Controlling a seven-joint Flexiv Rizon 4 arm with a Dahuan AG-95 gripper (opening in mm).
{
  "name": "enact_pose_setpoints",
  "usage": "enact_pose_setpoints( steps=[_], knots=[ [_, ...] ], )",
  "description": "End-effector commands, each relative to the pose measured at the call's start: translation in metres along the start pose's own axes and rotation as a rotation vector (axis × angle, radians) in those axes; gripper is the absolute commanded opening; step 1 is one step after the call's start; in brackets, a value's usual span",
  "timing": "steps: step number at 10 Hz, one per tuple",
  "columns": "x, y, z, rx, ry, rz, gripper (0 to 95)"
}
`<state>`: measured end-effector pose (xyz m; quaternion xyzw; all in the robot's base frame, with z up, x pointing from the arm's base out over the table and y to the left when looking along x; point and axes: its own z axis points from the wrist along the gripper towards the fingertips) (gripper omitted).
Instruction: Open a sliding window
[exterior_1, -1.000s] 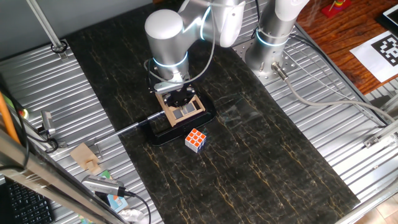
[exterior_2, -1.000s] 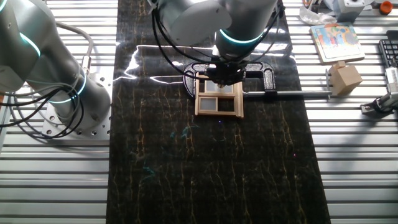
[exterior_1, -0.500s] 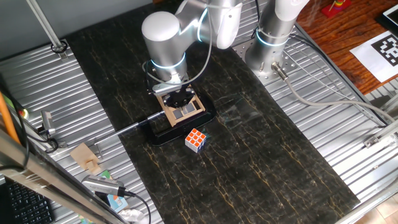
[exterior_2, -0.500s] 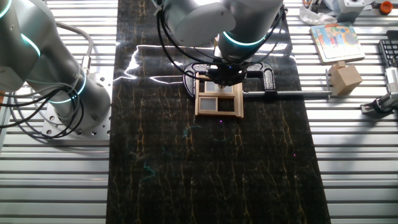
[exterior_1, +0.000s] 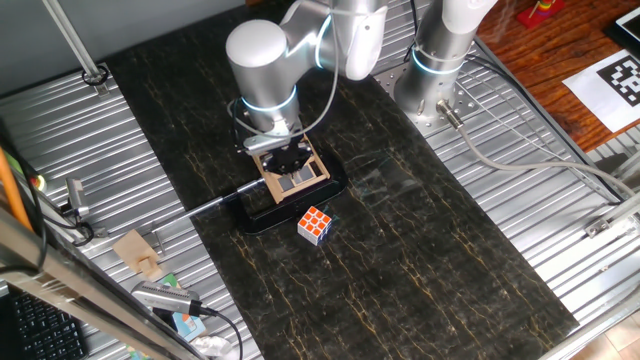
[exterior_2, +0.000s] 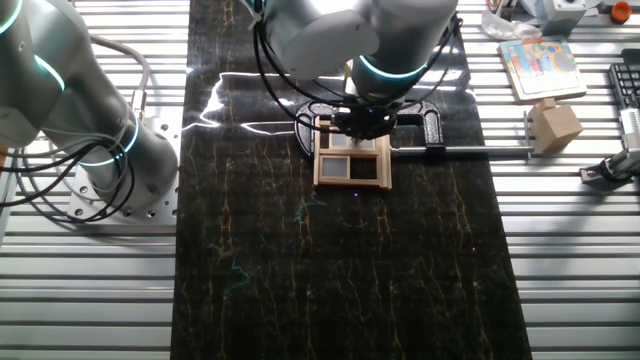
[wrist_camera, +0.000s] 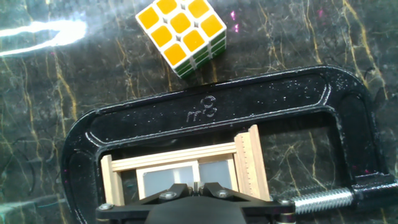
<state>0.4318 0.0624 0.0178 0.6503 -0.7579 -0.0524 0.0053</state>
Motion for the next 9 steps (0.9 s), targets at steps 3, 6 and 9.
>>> enact_pose_setpoints(
  steps=[3, 6, 9],
  knots=[
    [0.0007, 0.0016, -0.0007, -0.006, -0.004, -0.004, 0.0],
    [0.0021, 0.0047, 0.0004, -0.011, -0.014, -0.001, 0.0],
    [0.002, 0.0064, -0.0021, -0.011, -0.011, 0.001, 0.0]
  ],
)
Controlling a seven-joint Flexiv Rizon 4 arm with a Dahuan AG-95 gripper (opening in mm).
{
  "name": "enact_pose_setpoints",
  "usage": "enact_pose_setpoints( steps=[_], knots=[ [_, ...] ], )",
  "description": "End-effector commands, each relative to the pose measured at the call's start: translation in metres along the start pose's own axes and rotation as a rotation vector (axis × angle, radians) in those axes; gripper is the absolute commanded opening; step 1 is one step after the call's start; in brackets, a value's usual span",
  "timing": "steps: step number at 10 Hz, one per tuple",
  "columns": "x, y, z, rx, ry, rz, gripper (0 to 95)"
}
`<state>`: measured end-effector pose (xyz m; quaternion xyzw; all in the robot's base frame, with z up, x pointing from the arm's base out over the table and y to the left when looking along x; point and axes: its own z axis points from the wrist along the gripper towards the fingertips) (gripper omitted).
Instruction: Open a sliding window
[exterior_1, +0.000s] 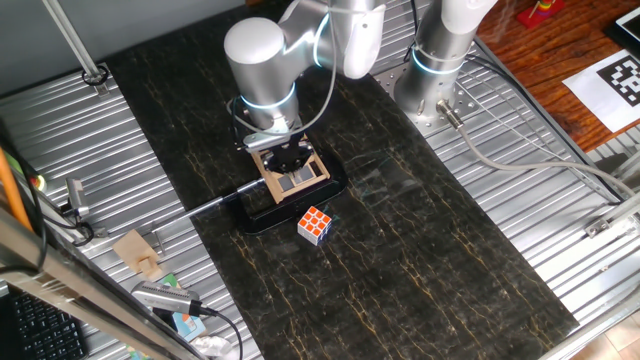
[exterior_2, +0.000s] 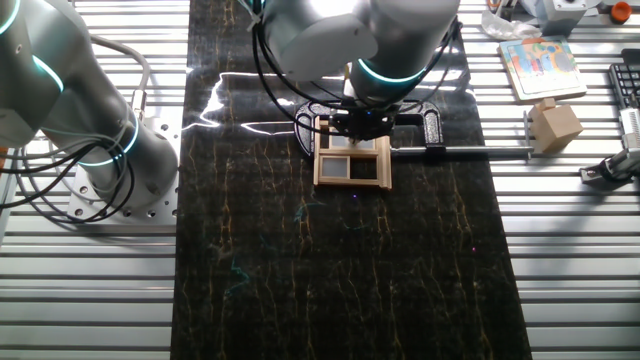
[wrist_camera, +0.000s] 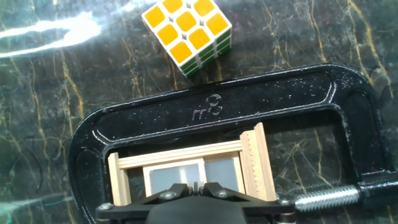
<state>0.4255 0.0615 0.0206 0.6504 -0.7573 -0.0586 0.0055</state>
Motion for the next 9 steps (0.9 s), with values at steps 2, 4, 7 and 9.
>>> enact_pose_setpoints(
  steps=[2, 4, 7, 9],
  knots=[
    [0.0007, 0.0018, 0.0025, 0.0, -0.004, 0.007, 0.0],
    [0.0009, 0.0019, 0.0034, 0.002, -0.006, 0.007, 0.0],
    [0.0012, 0.0012, 0.0054, 0.005, -0.009, 0.008, 0.0],
    [0.0006, 0.0004, 0.0049, 0.007, -0.009, 0.012, 0.0]
  ],
)
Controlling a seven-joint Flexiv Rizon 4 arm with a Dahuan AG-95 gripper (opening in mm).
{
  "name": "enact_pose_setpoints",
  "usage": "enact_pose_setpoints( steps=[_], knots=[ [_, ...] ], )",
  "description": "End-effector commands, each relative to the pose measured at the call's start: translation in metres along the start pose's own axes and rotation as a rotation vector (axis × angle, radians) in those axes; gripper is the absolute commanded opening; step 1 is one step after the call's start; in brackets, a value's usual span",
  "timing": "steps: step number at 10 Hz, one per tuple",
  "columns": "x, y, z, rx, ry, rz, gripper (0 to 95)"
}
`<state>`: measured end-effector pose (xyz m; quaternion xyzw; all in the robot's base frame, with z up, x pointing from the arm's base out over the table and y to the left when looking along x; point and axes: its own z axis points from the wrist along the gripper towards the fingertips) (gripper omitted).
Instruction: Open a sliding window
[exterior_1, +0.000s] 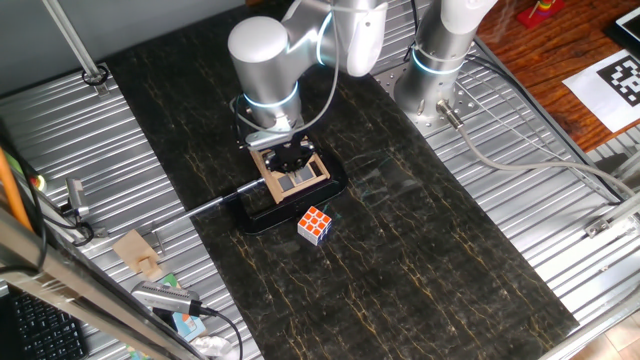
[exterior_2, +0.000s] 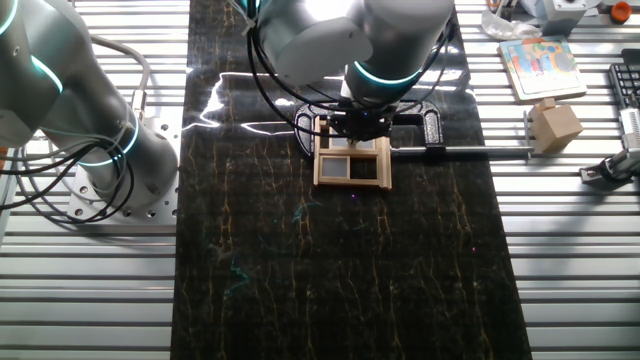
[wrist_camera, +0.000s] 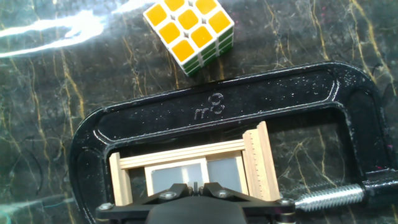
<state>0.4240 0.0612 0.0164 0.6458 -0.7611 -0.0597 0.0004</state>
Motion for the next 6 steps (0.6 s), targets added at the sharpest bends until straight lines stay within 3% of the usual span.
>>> enact_pose_setpoints(
  steps=[1, 6],
  knots=[
    [-0.0003, -0.0012, 0.0007, 0.005, -0.001, 0.001, 0.0],
    [-0.0005, -0.0086, -0.0013, 0.009, -0.004, -0.004, 0.0]
  ],
)
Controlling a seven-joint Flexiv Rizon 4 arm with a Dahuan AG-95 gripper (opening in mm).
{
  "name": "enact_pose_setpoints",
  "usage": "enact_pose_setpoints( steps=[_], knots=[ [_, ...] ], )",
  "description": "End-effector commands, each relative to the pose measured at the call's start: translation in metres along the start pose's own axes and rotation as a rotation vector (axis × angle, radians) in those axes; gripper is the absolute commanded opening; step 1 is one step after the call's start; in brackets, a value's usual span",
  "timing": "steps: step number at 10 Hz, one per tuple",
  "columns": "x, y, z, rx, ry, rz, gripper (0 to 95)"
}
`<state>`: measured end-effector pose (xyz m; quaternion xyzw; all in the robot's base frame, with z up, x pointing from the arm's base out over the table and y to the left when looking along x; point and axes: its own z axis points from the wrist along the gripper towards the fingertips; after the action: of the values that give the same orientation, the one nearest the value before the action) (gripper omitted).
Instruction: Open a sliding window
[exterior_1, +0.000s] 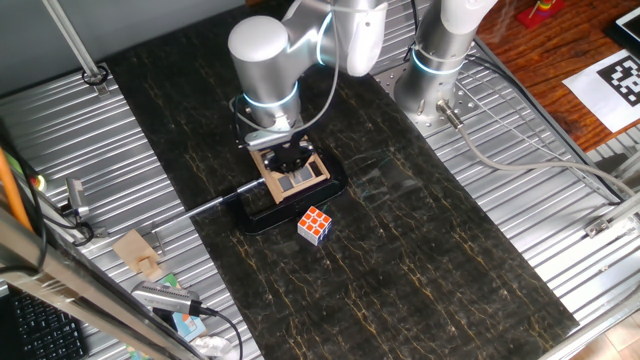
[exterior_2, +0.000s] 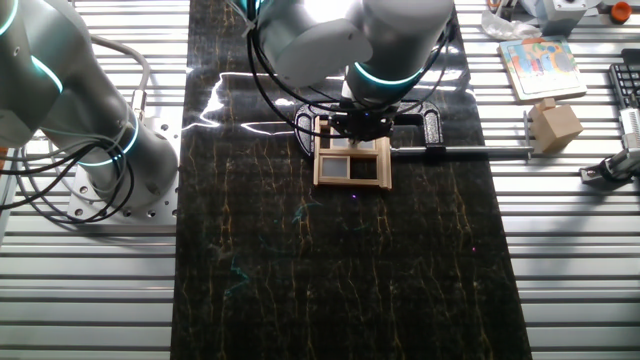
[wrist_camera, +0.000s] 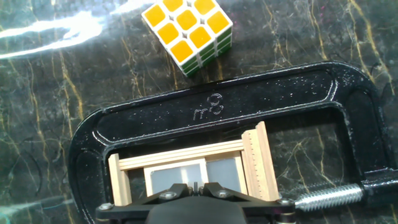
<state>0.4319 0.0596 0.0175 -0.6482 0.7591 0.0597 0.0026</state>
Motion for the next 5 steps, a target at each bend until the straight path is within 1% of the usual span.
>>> enact_pose_setpoints(
  steps=[1, 2, 5],
  knots=[
    [-0.0006, -0.0016, 0.0019, 0.006, -0.001, 0.007, 0.0],
    [-0.0012, -0.0027, 0.001, 0.004, 0.004, 0.006, 0.0],
    [-0.0023, -0.0052, 0.0009, 0.008, 0.002, 0.007, 0.0]
  ],
)
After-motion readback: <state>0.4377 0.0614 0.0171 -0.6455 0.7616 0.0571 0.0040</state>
